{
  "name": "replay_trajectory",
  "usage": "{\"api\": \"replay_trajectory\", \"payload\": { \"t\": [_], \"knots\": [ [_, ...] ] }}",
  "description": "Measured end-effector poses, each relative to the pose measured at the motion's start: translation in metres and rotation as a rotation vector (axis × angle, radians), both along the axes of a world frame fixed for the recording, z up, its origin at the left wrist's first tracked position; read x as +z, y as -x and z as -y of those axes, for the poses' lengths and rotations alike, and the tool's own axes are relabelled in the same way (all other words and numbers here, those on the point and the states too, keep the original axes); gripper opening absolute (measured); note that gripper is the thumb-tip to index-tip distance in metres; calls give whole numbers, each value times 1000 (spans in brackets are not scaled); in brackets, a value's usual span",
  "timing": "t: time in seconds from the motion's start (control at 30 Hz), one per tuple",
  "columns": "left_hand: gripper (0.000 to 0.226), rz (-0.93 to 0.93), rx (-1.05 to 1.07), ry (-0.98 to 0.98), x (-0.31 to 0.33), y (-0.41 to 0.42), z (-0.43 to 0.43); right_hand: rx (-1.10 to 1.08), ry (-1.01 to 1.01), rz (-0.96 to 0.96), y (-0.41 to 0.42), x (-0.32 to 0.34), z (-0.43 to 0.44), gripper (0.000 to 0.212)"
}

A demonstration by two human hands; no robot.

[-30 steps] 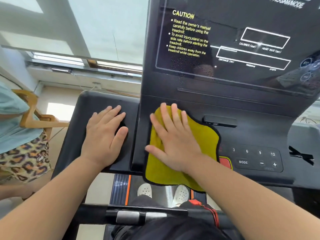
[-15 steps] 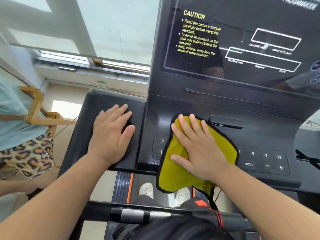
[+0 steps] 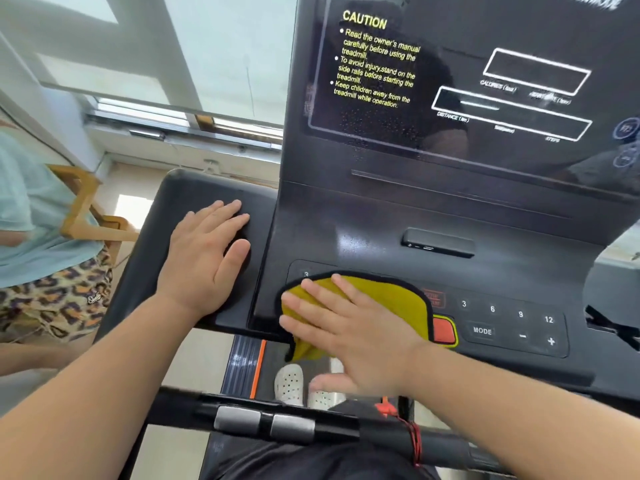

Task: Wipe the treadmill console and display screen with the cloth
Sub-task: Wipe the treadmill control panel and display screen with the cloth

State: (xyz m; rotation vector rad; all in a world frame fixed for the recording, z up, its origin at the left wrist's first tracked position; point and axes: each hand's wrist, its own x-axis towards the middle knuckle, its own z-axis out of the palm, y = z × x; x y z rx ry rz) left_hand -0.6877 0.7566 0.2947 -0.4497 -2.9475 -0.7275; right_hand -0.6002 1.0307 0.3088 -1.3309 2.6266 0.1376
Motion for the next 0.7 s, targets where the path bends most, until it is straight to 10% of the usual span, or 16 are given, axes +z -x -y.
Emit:
{"api": "replay_trajectory", "payload": {
  "t": [0.37,0.7],
  "knots": [
    [66,14,23,-10,3,2,0,-292,48,-10,46,13,10,96],
    [63,17,51,43,6,0,-6,-126,87,47,34,8,-12,84]
  ]
}}
